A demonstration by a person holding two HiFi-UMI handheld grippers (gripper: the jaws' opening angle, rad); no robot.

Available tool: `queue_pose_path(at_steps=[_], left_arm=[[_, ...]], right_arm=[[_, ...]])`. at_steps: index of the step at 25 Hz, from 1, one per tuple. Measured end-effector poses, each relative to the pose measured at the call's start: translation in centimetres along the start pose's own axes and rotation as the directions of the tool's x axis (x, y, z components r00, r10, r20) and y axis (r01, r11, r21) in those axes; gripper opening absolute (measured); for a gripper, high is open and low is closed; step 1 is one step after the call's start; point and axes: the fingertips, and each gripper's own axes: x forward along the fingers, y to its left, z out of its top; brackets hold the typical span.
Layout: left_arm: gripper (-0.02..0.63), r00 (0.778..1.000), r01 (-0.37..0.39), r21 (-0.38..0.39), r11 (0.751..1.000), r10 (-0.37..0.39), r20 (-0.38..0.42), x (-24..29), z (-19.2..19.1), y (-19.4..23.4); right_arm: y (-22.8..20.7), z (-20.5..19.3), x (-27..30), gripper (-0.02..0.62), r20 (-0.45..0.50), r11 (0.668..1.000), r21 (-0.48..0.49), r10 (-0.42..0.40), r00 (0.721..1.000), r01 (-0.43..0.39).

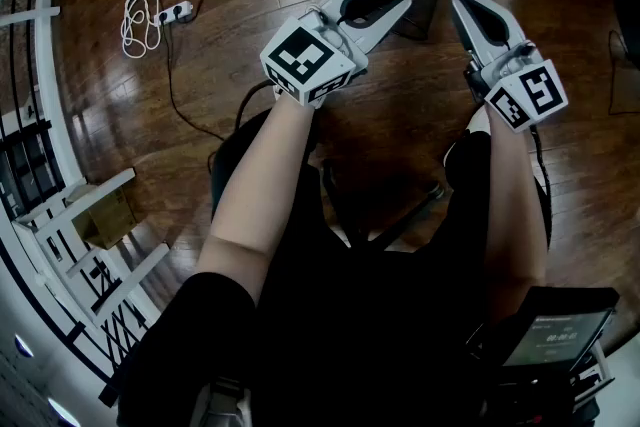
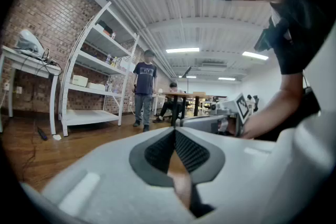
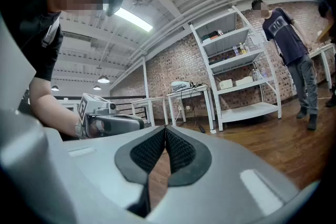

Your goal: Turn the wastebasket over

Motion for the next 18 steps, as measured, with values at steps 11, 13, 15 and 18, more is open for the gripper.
queue_pose_path(at_steps=[11, 13, 15, 18], left_arm=[[0.003, 0.998, 0.062, 0.011, 0.998, -0.062, -0.015, 1.1, 0.9, 2.6], [0.003, 0.997, 0.076, 0.005, 0.997, -0.076, -0.020, 1.3, 1.0, 3.2], [0.003, 0.996, 0.088, 0.000, 0.996, -0.088, -0.016, 2.1, 1.9, 3.7], [0.002, 0.995, 0.100, -0.008, 0.995, -0.100, -0.017, 2.1, 1.9, 4.3]], right_arm=[[-1.5, 1.6, 1.5, 0.009, 0.049, 0.997, 0.015, -0.071, 0.996, 0.070], [-1.8, 1.8, 1.7, 0.009, 0.060, 0.995, 0.027, -0.097, 0.993, 0.095], [-2.6, 2.5, 2.0, 0.009, 0.063, 0.993, 0.031, -0.116, 0.991, 0.114], [-2.3, 1.5, 2.9, 0.009, 0.059, 0.989, 0.049, -0.141, 0.988, 0.138]])
